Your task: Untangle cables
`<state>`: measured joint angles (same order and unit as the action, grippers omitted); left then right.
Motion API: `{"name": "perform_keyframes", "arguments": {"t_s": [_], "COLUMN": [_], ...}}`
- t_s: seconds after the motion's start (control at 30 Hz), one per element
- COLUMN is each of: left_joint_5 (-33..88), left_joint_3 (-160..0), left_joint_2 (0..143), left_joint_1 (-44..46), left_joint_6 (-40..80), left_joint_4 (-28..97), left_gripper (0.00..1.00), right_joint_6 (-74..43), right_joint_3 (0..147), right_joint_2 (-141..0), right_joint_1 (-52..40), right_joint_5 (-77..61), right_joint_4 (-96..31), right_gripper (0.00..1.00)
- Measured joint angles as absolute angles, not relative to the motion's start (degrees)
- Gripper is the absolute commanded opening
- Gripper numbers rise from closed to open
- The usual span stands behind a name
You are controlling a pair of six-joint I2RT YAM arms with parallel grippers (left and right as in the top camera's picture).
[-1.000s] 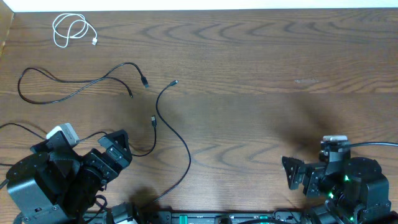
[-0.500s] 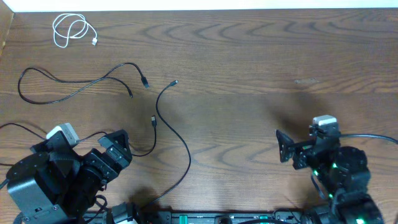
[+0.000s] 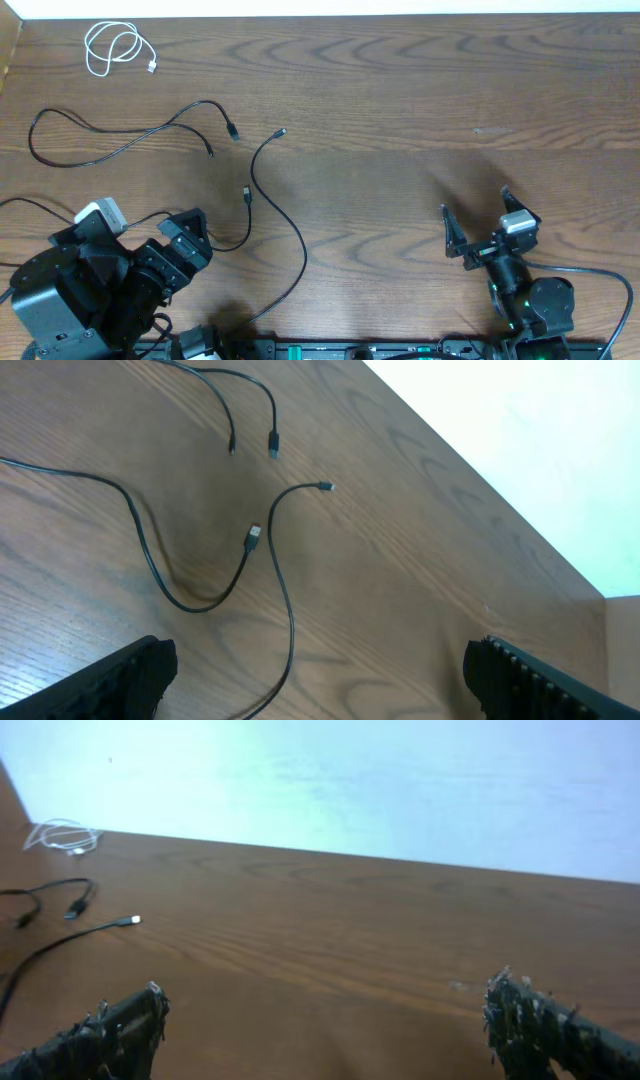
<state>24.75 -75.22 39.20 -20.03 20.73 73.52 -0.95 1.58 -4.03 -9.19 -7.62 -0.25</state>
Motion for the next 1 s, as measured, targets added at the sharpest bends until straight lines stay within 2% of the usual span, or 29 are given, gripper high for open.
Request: {"name": "perform_keyframes", "arguments": {"t_s": [0.5, 1.0], "left_joint_5": [24.75, 24.75], "left_joint_3": [-75.22, -75.22], "left_joint_2": [39.2, 39.2], "left_joint_1": [-20.03, -20.03], "left_joint_6": [20.73, 20.73], "left_joint_4": [73.49, 73.49], "left_gripper": [0.97, 0.97], "right_joint_6": [-0.67, -0.67], "right_joint_3": [0.54, 0.54], "right_joint_2": [-0.71, -0.71], "right_joint_1": [2.42, 0.6], "right_joint_5": [-6.33, -4.05], "right_joint_4": [-3.75, -4.08], "right_gripper": [0.99, 0.99]}}
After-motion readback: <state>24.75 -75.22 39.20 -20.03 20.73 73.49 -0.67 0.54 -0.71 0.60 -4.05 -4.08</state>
